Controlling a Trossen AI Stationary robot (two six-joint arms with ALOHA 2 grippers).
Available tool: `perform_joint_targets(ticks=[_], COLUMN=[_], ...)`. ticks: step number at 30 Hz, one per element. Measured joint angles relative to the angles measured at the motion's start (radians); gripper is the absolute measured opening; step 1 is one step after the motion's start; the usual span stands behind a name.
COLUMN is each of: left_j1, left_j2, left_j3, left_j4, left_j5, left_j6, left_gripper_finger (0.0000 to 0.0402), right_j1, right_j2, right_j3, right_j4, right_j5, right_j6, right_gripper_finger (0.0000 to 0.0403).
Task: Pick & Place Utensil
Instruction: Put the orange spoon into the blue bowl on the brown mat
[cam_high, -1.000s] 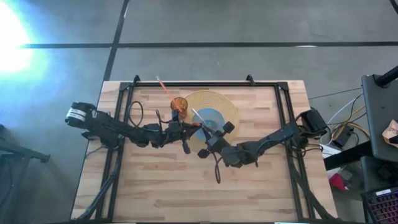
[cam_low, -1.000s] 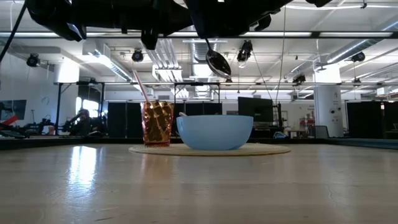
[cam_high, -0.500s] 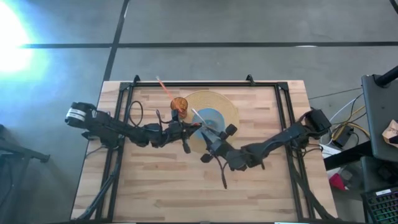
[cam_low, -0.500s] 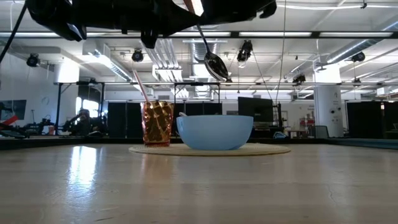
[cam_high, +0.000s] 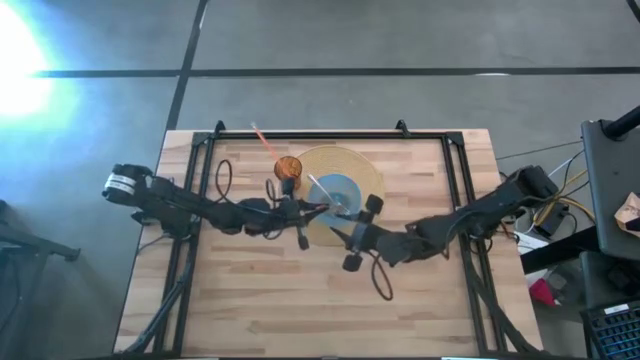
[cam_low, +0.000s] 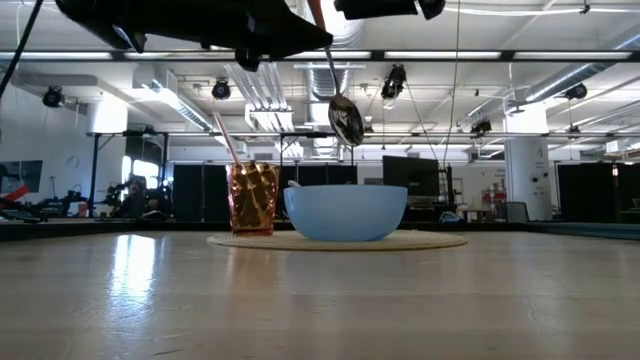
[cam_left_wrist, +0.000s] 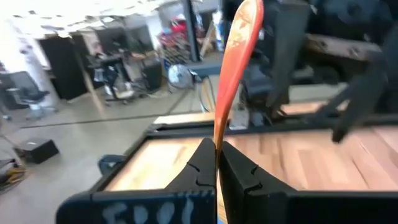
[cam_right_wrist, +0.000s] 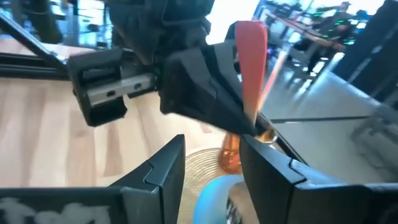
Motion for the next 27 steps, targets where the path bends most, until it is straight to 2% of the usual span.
perform_joint_targets(ticks=[8, 13, 18, 24, 27], left_j1=[0.0, 0.0, 0.0, 0.0, 0.0], left_j2=[0.0, 0.0, 0.0, 0.0, 0.0], left_j3=[0.104, 0.111, 0.111, 0.116, 0.119], left_j4=[-0.261, -0.267, -0.265, -0.266, -0.261], left_j5=[0.057, 0.132, 0.174, 0.251, 0.252], left_j6=[-0.01, -0.015, -0.024, -0.013, -0.013], left_gripper_finger=[0.0, 0.0, 0.0, 0.0, 0.0], right_j1=[0.001, 0.002, 0.0, -0.001, -0.004], right_j2=[-0.073, -0.1, -0.103, -0.098, -0.091], right_j3=[-0.002, -0.003, -0.003, -0.003, -0.004], right_j4=[-0.008, -0.007, -0.002, 0.0, 0.007], right_j5=[-0.02, -0.036, -0.174, -0.174, -0.177], right_j6=[-0.076, -0.11, -0.112, -0.112, -0.11], right_gripper_finger=[0.0148, 0.0148, 0.0148, 0.0148, 0.0148])
